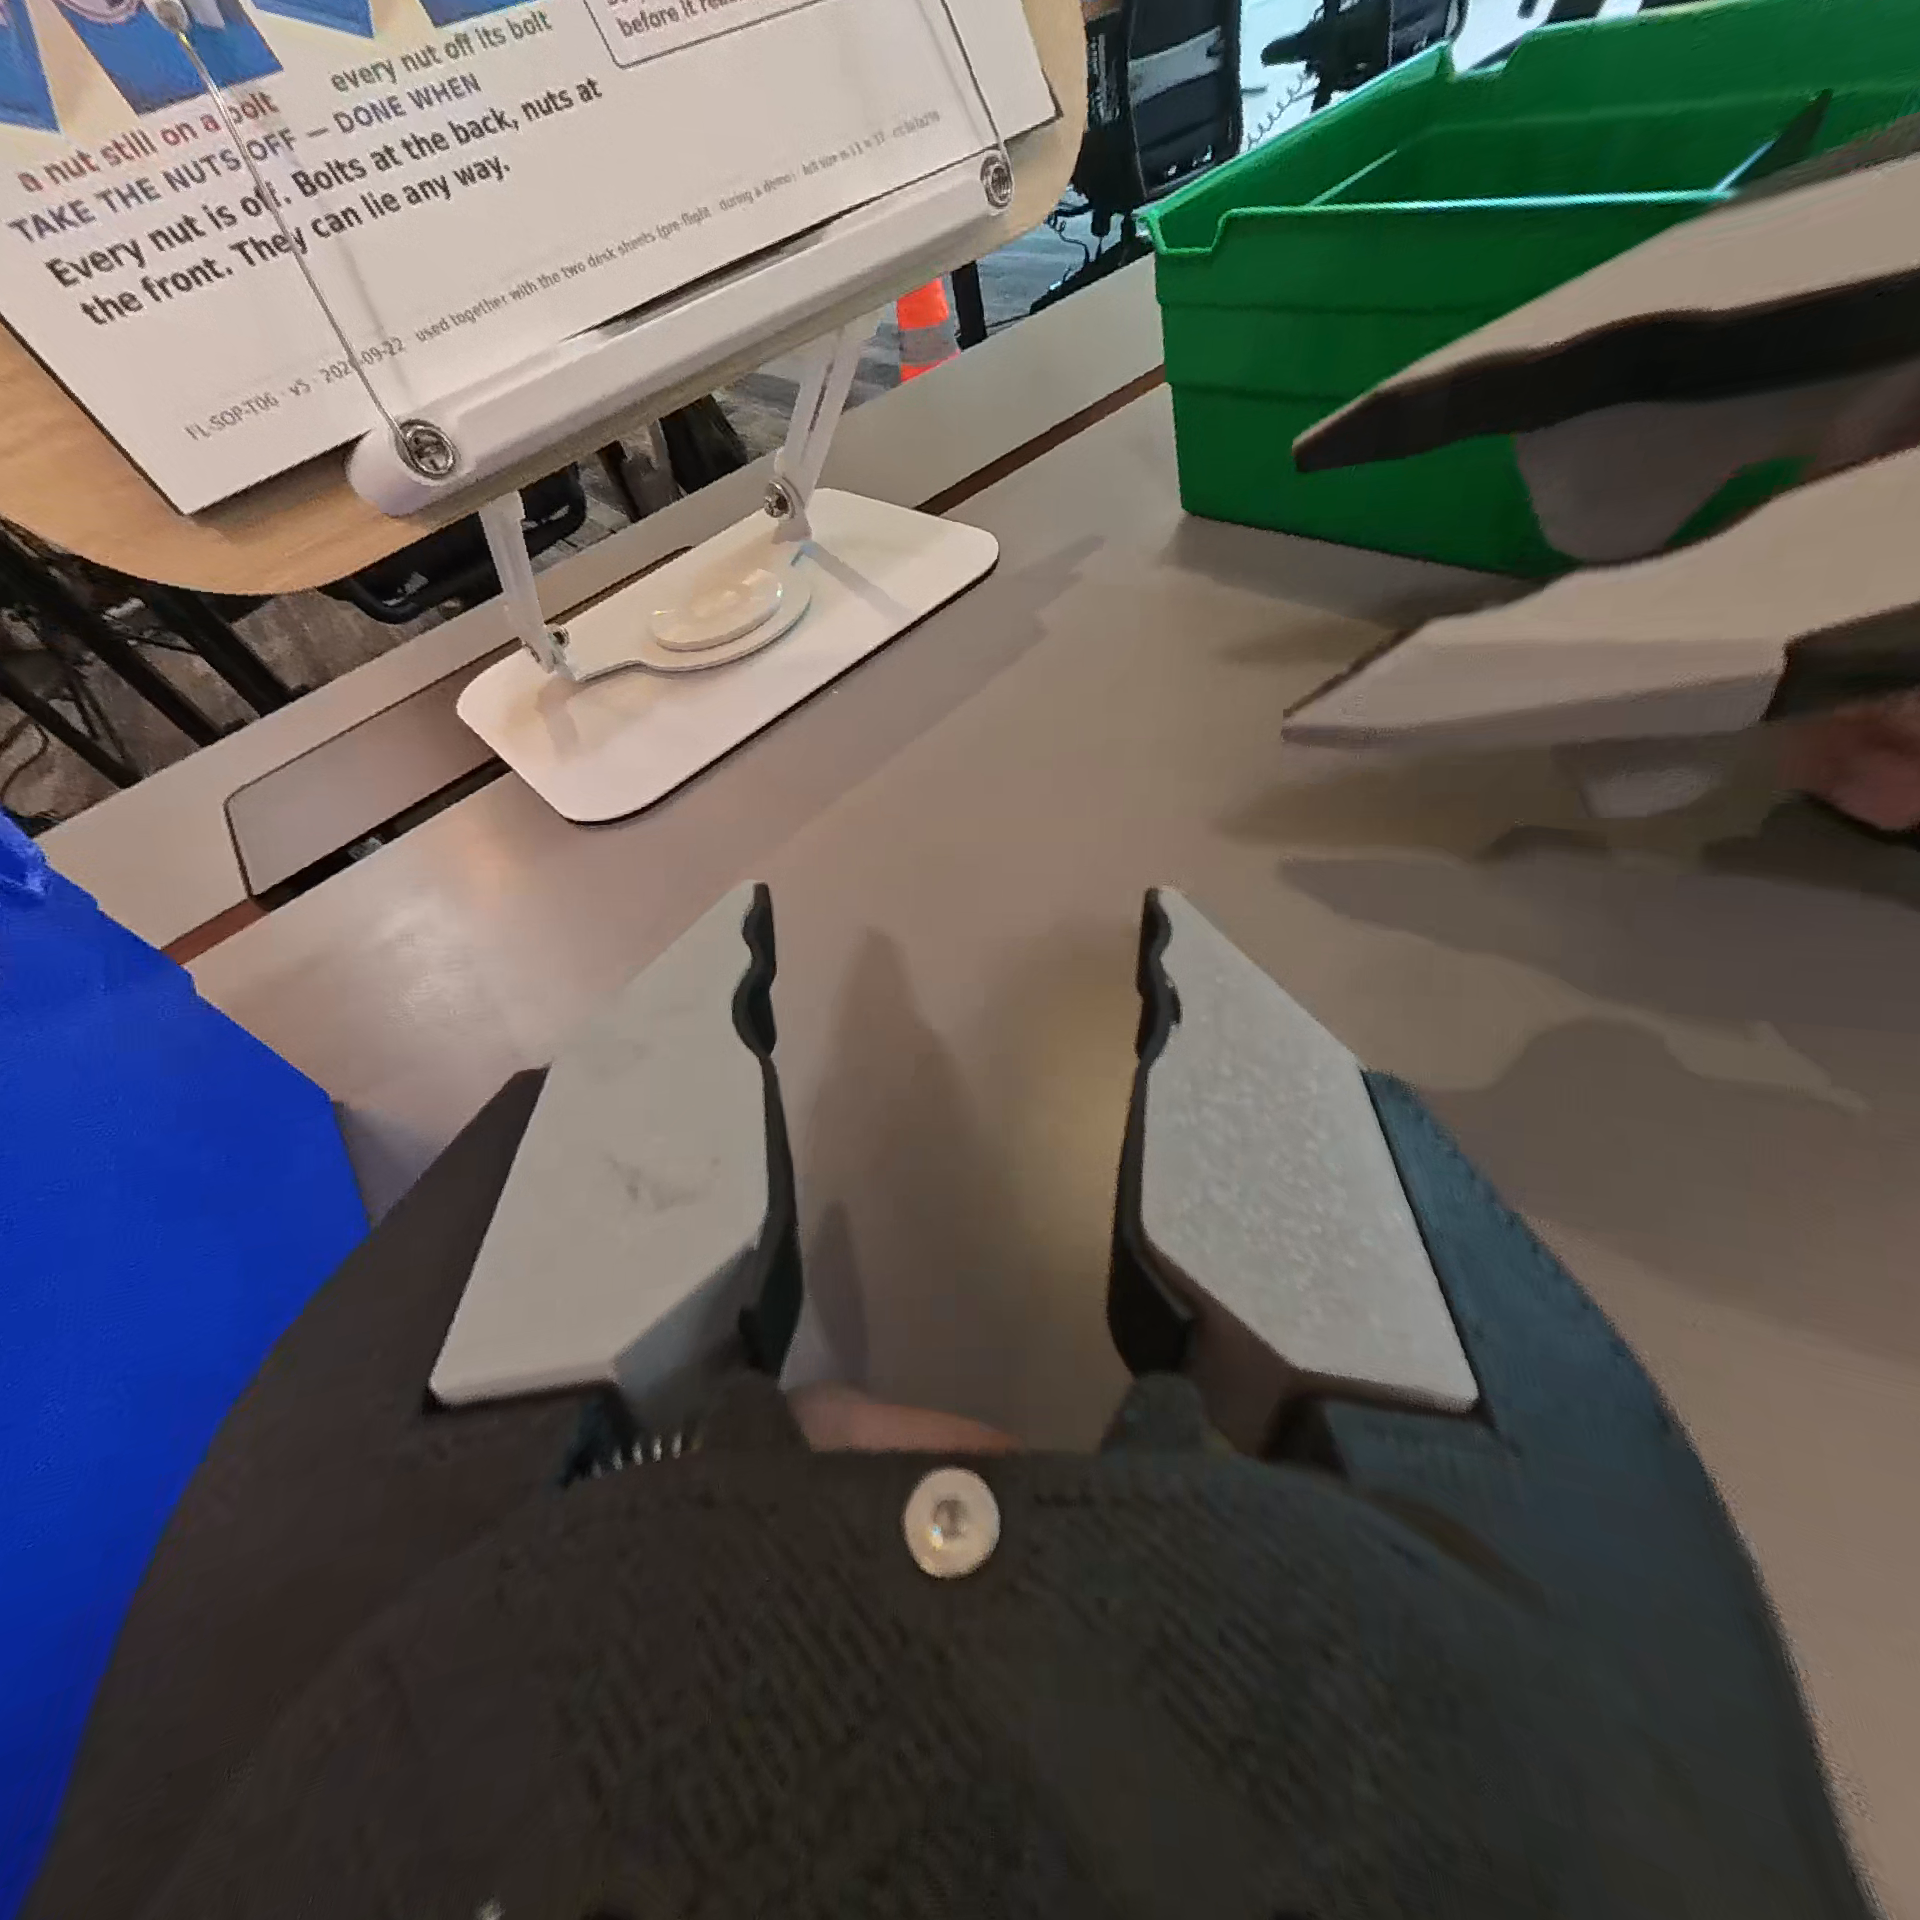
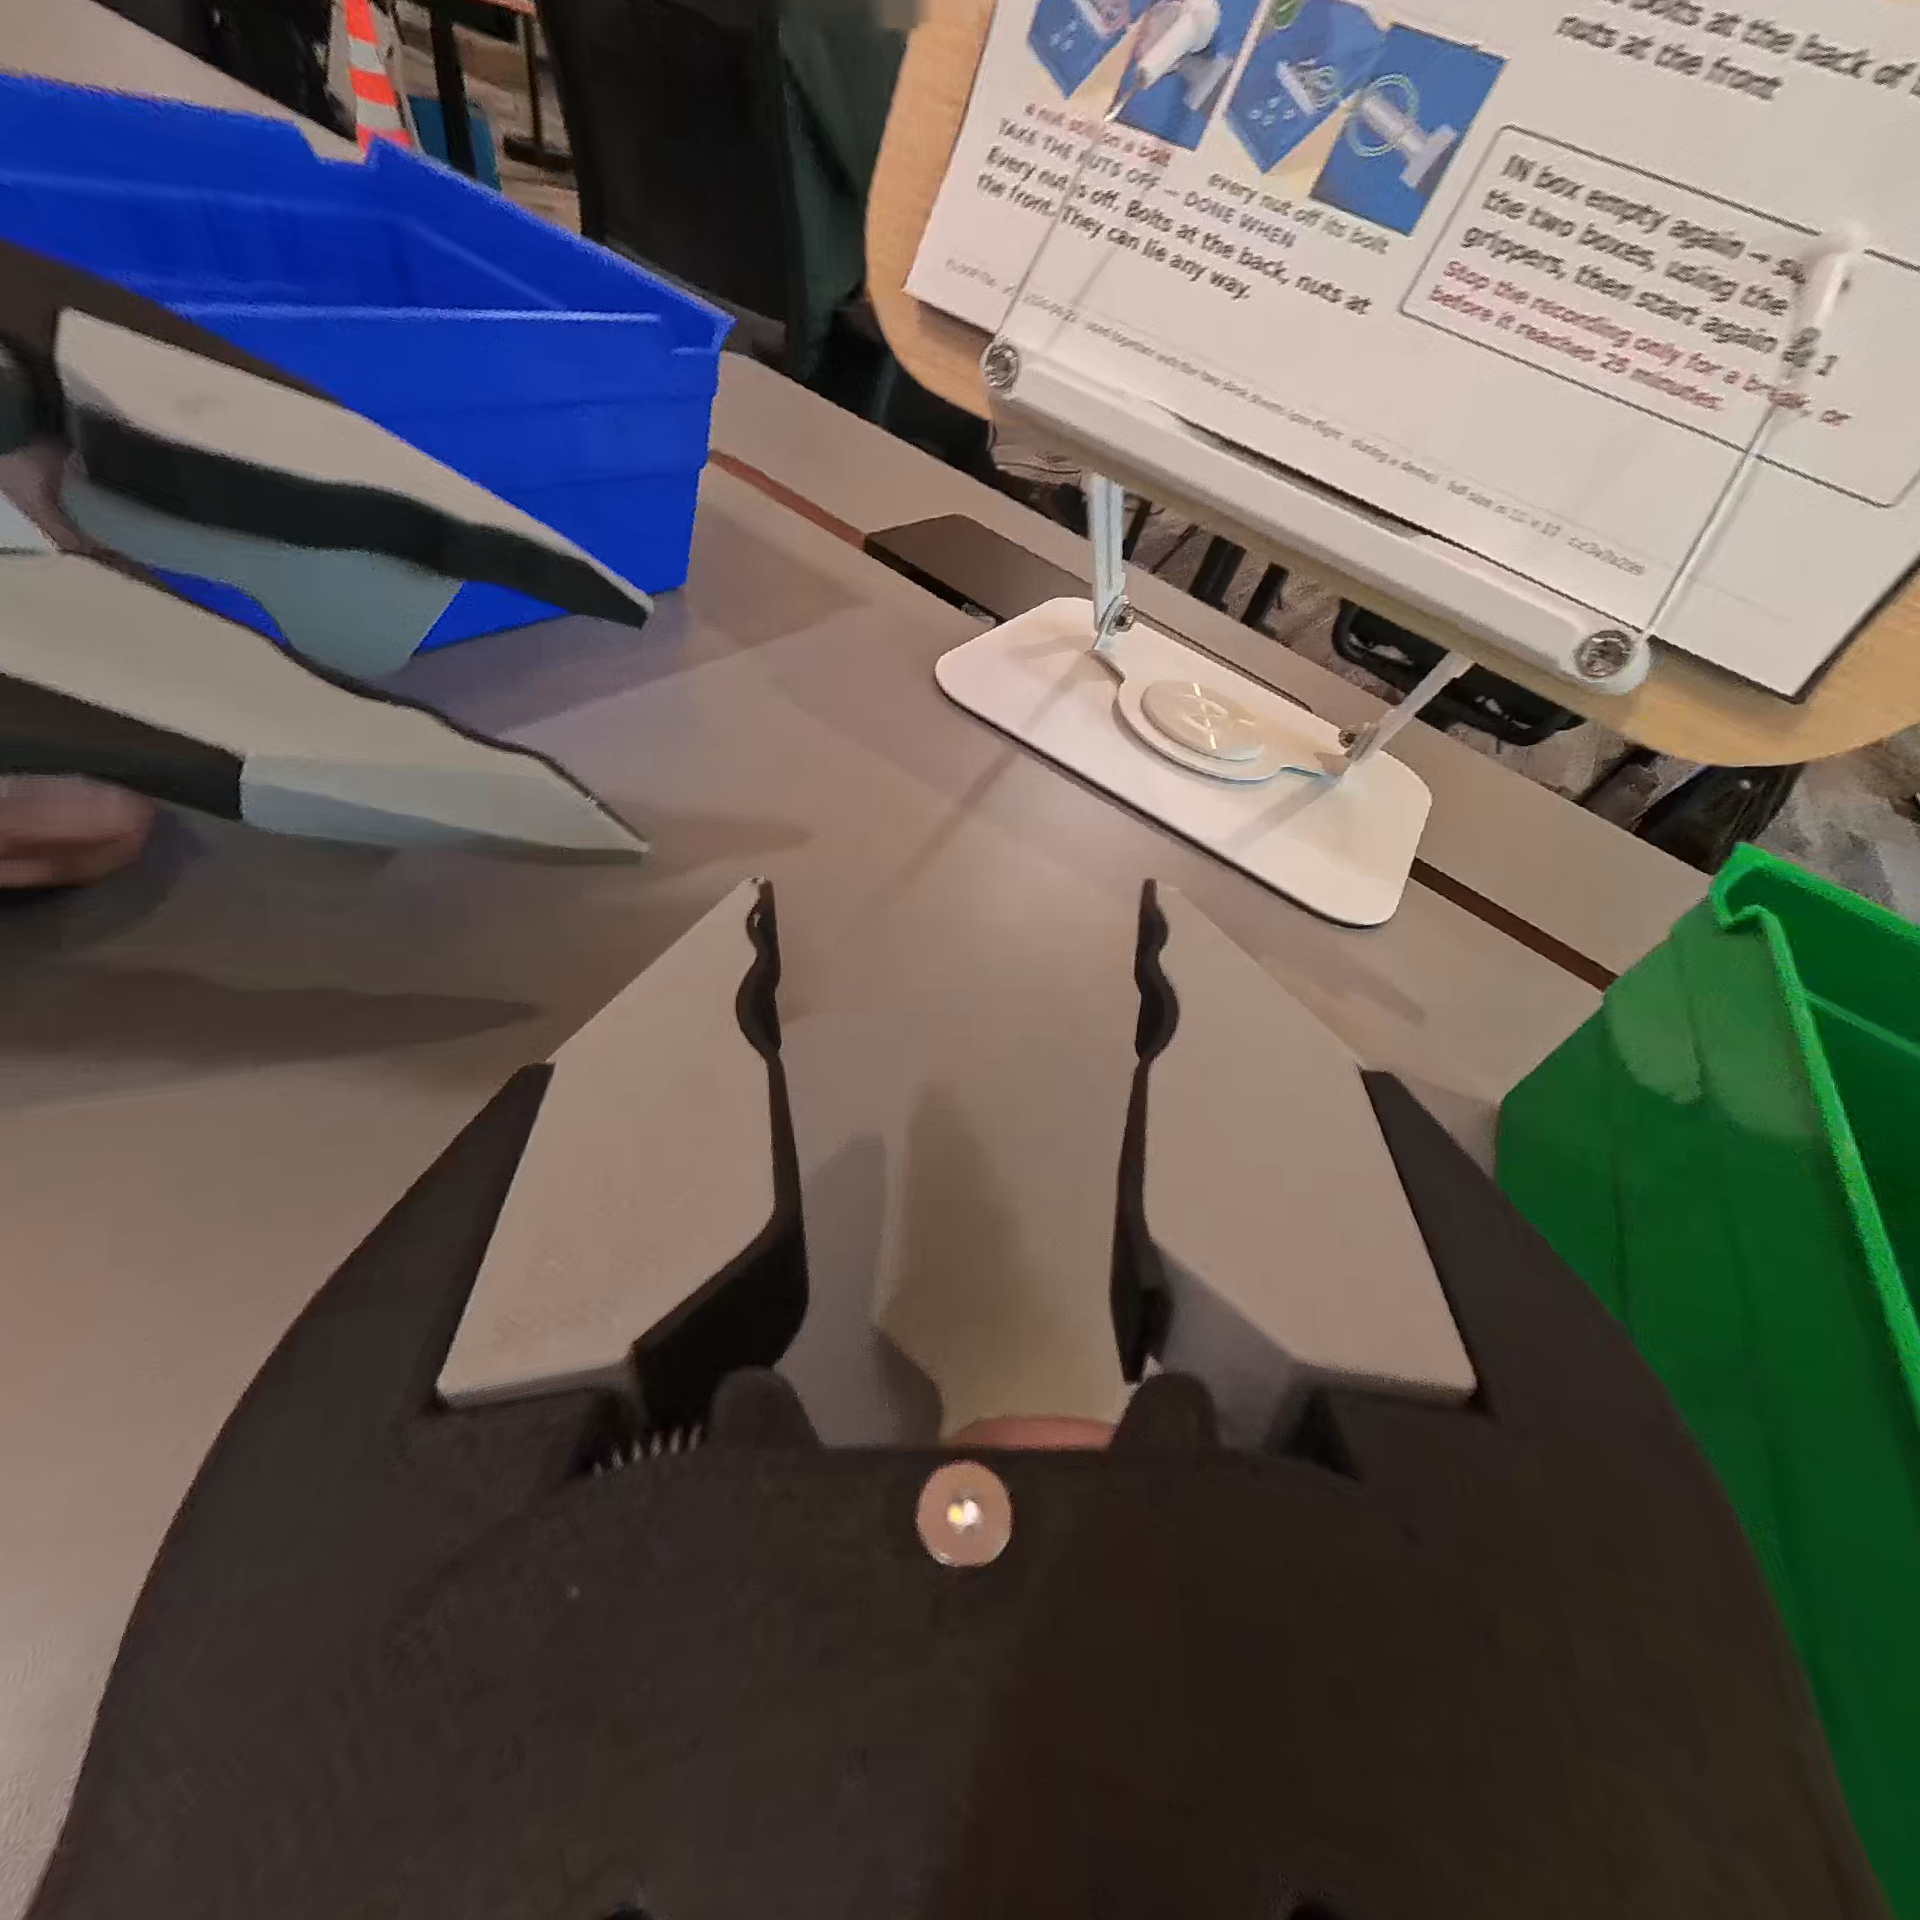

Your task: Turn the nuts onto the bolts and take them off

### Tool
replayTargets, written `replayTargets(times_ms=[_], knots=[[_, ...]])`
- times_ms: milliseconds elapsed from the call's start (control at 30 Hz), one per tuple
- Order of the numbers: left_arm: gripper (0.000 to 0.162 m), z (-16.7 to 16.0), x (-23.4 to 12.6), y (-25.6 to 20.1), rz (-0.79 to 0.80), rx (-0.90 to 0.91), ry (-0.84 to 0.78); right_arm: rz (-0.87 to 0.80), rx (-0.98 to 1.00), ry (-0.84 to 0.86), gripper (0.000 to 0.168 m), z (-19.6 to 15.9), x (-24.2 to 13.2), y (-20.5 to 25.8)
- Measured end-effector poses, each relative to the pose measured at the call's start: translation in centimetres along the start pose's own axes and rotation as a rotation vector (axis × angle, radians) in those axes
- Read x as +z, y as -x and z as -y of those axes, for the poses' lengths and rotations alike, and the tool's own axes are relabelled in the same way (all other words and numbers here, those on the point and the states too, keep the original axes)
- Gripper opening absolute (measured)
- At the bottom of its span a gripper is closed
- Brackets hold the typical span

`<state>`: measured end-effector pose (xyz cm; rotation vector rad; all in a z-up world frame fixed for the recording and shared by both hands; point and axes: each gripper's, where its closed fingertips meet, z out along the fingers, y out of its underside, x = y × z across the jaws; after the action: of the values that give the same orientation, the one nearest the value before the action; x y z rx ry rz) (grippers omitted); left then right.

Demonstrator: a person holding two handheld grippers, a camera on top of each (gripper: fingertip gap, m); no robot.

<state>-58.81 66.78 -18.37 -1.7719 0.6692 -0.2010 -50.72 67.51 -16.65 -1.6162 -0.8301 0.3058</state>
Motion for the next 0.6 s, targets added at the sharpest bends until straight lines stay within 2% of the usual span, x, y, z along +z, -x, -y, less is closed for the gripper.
replayTargets(times_ms=[167, 267, 400, 600], knots=[[0.068, 0.4, -0.1, -1.5, -0.002, 0.051, -0.013, -0.018, 0.053, -0.007, 0.067, 0.5, 0.7, -0.9], [0.073, 0.2, 0.0, -2.8, -0.046, 0.057, 0.012, -0.016, 0.030, 0.004, 0.068, 0.3, 1.0, -0.5], [0.079, 0.9, -0.4, -2.3, 0.019, 0.135, 0.001, 0.005, -0.040, 0.017, 0.069, 0.0, 1.6, 0.7], [0.081, 1.4, -0.7, -2.7, -0.001, 0.080, 0.027, -0.011, -0.076, 0.011, 0.068, 0.2, 1.5, 0.7]])
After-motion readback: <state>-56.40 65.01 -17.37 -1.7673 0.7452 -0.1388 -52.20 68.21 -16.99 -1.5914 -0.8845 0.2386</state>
